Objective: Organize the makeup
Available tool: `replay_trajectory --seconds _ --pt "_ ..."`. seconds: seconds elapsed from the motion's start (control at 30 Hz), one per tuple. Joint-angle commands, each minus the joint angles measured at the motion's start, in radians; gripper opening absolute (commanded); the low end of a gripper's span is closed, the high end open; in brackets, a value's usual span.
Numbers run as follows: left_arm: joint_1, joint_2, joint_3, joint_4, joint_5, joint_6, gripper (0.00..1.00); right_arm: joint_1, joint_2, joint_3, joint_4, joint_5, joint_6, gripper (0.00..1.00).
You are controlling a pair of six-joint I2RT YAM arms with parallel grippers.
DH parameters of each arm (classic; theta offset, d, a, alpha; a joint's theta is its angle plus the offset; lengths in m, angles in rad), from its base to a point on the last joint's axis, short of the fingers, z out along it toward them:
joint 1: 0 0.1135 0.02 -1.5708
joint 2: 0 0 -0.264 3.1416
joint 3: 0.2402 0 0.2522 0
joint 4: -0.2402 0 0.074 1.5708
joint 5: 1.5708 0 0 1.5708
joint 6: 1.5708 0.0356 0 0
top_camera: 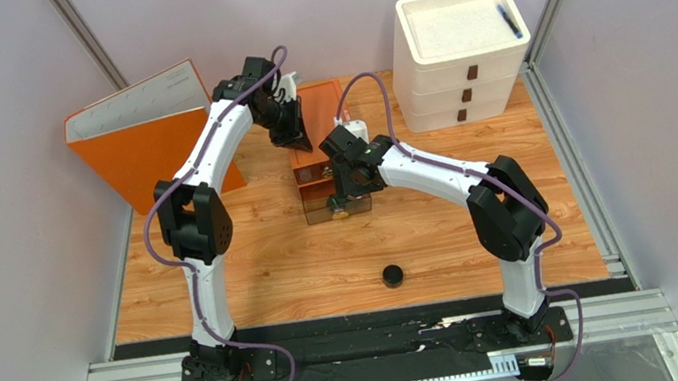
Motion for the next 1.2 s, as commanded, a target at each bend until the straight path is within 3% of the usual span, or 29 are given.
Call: replay_trajectory --seconds 0.0,0.1,0.17,0.27,0.47,0.77,0.93,1.17 --pt "0.0 0.031 -0.053 -0.097 -0.087 0.055 0.0 -0.003 0.028 0.073 -0.006 -0.074 -0.022 0.42" --pt "0.0 0.029 -0.05 -0.096 -0.087 0.054 0.0 -0.003 -0.002 0.048 -0.001 -0.079 -0.017 0.71" --pt "0.0 0.029 -0.047 -0.096 -0.084 0.052 0.0 -0.002 -0.034 0.04 0.0 -0.076 -0.023 0.81" --pt "0.0 0.031 -0.042 -0.094 -0.081 0.048 0.0 -0.002 -0.073 0.054 -0.009 -0.068 -0.032 0.87" --pt "0.0 0.029 -0.032 -0.096 -0.075 0.046 0.0 0.0 -0.169 0.051 -0.085 -0.049 -0.058 0.88" --pt "0.0 0.025 -0.035 -0.092 -0.072 0.037 0.0 0.073 -0.347 -0.252 -0.142 -0.187 -0.149 0.88" --pt "0.0 0.017 -0.064 -0.082 -0.073 0.034 0.0 0.147 -0.331 -0.406 -0.103 -0.253 -0.143 0.89" --pt "0.0 0.003 -0.081 -0.08 -0.083 0.037 0.0 0.19 -0.21 -0.383 -0.115 -0.292 -0.121 0.86"
